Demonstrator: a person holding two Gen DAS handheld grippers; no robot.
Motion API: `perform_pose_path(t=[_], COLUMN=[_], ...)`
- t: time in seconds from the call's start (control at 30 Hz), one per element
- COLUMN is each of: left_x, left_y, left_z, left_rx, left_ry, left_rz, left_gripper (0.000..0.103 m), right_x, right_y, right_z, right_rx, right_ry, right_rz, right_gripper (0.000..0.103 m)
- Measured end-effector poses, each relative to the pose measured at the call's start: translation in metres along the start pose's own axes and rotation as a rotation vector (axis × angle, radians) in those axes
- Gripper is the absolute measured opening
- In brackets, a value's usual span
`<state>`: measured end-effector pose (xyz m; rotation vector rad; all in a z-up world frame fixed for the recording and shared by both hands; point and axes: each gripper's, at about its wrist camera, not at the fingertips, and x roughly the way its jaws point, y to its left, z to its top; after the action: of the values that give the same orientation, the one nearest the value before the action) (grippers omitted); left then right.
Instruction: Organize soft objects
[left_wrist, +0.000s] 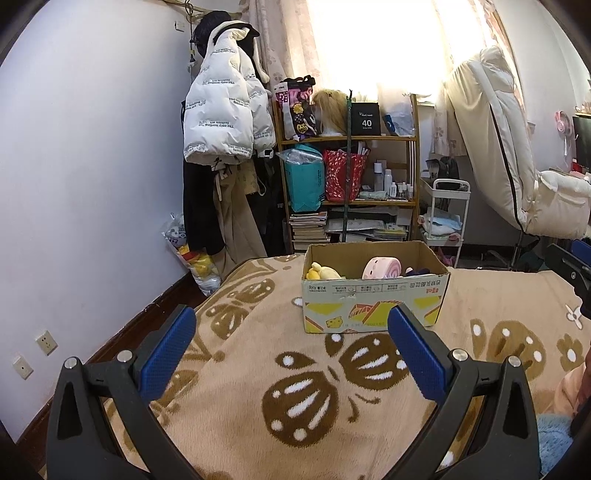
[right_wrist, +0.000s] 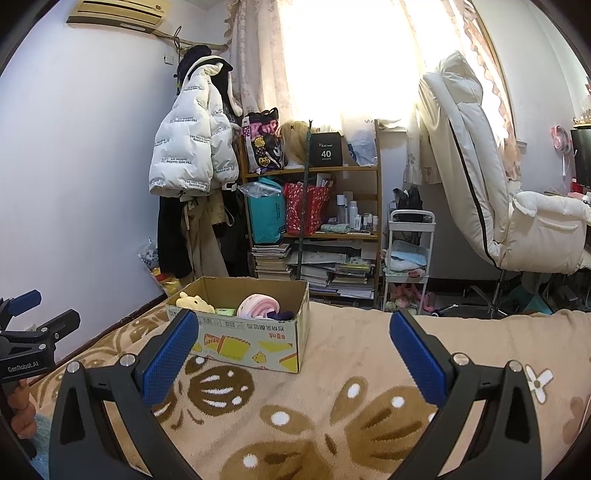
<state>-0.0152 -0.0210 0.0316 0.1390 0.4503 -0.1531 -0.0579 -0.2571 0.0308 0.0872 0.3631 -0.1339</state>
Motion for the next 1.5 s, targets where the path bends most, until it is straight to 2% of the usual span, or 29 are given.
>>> perform_pose_path(t=[1.5], left_x=[0.0020], left_y=[-0.0040], left_z=[-0.0034], left_rx=[0.024], left_ry=[0.008], left_rz=[0.010], left_gripper=[0.102], right_x=[0.0016], right_y=[-0.0037], right_z=[-0.0036], right_rx=[0.006], right_ry=[-0.001], right_rz=[-0.003], right_gripper=[0.103])
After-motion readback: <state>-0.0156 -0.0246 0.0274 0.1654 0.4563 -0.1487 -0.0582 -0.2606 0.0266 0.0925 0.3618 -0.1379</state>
